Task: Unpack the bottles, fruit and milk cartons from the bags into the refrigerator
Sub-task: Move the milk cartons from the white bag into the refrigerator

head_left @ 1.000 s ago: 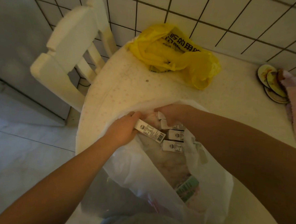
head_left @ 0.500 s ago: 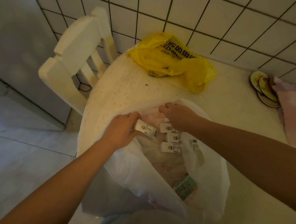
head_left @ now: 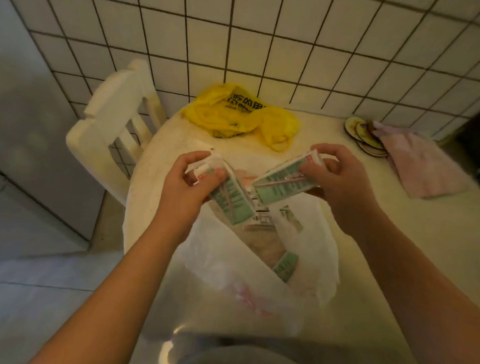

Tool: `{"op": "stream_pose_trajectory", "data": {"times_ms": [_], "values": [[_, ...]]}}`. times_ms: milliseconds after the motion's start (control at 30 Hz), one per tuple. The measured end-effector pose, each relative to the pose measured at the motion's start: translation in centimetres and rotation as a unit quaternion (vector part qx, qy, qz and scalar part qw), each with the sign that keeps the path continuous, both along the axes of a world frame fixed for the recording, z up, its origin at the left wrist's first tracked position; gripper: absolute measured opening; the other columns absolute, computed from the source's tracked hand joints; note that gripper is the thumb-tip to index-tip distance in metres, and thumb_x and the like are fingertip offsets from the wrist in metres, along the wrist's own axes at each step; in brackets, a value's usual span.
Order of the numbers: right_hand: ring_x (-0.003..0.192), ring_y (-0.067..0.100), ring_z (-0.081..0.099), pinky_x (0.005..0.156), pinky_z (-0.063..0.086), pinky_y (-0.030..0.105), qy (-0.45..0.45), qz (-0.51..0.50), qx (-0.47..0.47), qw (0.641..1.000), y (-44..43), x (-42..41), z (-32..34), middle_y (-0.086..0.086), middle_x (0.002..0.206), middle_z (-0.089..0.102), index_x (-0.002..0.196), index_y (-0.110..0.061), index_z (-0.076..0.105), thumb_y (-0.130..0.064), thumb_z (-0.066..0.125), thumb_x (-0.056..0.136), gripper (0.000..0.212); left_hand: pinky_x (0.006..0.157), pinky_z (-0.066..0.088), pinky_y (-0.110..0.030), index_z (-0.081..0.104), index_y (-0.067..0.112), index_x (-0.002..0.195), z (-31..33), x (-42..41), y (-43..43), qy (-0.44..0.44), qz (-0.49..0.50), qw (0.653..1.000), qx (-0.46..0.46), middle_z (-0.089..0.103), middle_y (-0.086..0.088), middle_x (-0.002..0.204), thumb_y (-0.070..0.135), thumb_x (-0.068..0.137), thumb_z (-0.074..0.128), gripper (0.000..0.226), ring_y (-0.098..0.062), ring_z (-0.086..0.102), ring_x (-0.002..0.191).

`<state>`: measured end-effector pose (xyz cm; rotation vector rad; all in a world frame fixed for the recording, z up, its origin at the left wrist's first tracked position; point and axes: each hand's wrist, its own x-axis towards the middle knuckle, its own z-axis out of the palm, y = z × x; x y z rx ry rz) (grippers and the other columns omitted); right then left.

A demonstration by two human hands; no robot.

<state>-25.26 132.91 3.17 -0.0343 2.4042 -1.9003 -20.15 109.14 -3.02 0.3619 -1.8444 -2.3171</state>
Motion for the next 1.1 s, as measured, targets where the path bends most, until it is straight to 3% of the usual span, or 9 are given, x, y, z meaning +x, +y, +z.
{"op": "stream_pose_trajectory", "data": {"times_ms": [133, 233, 333, 433, 600, 667, 733, 933, 1100], "values": [[0.092, 0.029, 0.069, 0.086, 0.057, 0.056, -0.089, -0.05, -0.197, 0.975, 0.3, 6.8, 0.3, 0.01, 0.088, 0.068, 0.115, -0.009, 0.06, -0.018, 0.065, 0.094, 0.023, 0.076, 0.06, -0.04, 0.059, 0.004, 0.124, 1.8, 5.4, 1.2, -0.066, -0.038, 0.978, 0.194, 0.069, -0.009, 0.095, 0.026, 0.098, 0.059, 0.035, -0.024, 0.07, 0.084], [0.105, 0.035, 0.066, 0.095, 0.051, 0.059, -0.178, -0.038, -0.295, 0.938, -0.4, 12.3, -0.7, 0.013, 0.106, 0.07, 0.109, -0.01, 0.063, -0.033, 0.058, 0.096, 0.027, 0.062, 0.054, -0.032, 0.065, 0.01, 0.117, 2.5, 11.5, 1.2, -0.133, -0.115, 0.936, 0.304, 0.072, -0.011, 0.099, 0.044, 0.1, 0.048, 0.042, -0.022, 0.065, 0.069], [0.112, 0.035, 0.067, 0.101, 0.047, 0.055, -0.251, -0.028, -0.337, 0.907, -2.0, 18.2, -2.2, 0.014, 0.122, 0.069, 0.126, -0.014, 0.064, -0.046, 0.053, 0.096, 0.045, 0.054, 0.052, -0.027, 0.058, 0.011, 0.119, 2.0, 17.9, 0.5, -0.158, -0.149, 0.904, 0.369, 0.068, -0.015, 0.111, 0.056, 0.091, 0.056, 0.053, -0.018, 0.057, 0.064], [0.091, 0.029, 0.073, 0.09, 0.053, 0.048, -0.309, -0.02, -0.328, 0.893, -4.1, 24.4, -3.5, 0.011, 0.106, 0.074, 0.122, -0.018, 0.067, -0.053, 0.053, 0.094, 0.048, 0.048, 0.049, -0.02, 0.057, 0.01, 0.112, 1.5, 24.4, -0.4, -0.183, -0.132, 0.892, 0.392, 0.068, -0.013, 0.104, 0.052, 0.09, 0.058, 0.048, -0.013, 0.051, 0.06], [0.065, 0.021, 0.065, 0.059, 0.056, 0.031, -0.36, 0.003, -0.305, 0.882, -8.0, 32.6, -4.9, 0.011, 0.083, 0.067, 0.092, -0.017, 0.068, -0.043, 0.064, 0.09, 0.027, 0.061, 0.055, -0.029, 0.052, 0.015, 0.133, 0.2, 32.9, -3.7, -0.193, -0.078, 0.879, 0.429, 0.066, -0.012, 0.104, 0.047, 0.089, 0.059, 0.055, -0.02, 0.058, 0.075], [0.061, 0.02, 0.064, 0.058, 0.055, 0.03, -0.382, 0.015, -0.314, 0.869, -9.9, 34.8, -5.5, 0.007, 0.07, 0.064, 0.078, -0.017, 0.068, -0.037, 0.061, 0.092, 0.026, 0.07, 0.056, -0.034, 0.056, 0.012, 0.132, -0.1, 35.5, -5.5, -0.195, -0.07, 0.882, 0.424, 0.062, -0.011, 0.099, 0.05, 0.087, 0.062, 0.059, -0.023, 0.059, 0.081], [0.059, 0.02, 0.061, 0.064, 0.052, 0.032, -0.408, 0.019, -0.325, 0.853, -12.0, 36.6, -6.2, 0.006, 0.066, 0.06, 0.078, -0.015, 0.063, -0.037, 0.062, 0.091, 0.025, 0.075, 0.054, -0.037, 0.063, 0.014, 0.127, -0.6, 37.8, -7.4, -0.205, -0.045, 0.888, 0.409, 0.061, -0.011, 0.095, 0.054, 0.086, 0.064, 0.058, -0.025, 0.059, 0.082], [0.084, 0.03, 0.07, 0.076, 0.059, 0.044, -0.488, 0.064, -0.311, 0.813, -20.4, 39.9, -7.9, 0.016, 0.102, 0.069, 0.123, -0.008, 0.065, -0.045, 0.055, 0.094, 0.048, 0.073, 0.052, -0.036, 0.063, 0.01, 0.133, -2.2, 43.1, -15.0, -0.259, 0.021, 0.902, 0.343, 0.066, -0.012, 0.089, 0.062, 0.092, 0.051, 0.067, -0.025, 0.062, 0.077], [0.091, 0.032, 0.071, 0.08, 0.058, 0.042, -0.509, 0.144, -0.275, 0.803, -30.3, 42.3, -8.6, 0.023, 0.118, 0.068, 0.123, 0.0, 0.061, -0.047, 0.053, 0.096, 0.054, 0.078, 0.055, -0.042, 0.066, 0.004, 0.123, -2.8, 47.5, -23.5, -0.263, 0.122, 0.893, 0.345, 0.071, -0.019, 0.1, 0.062, 0.09, 0.056, 0.067, -0.03, 0.068, 0.085]]}}
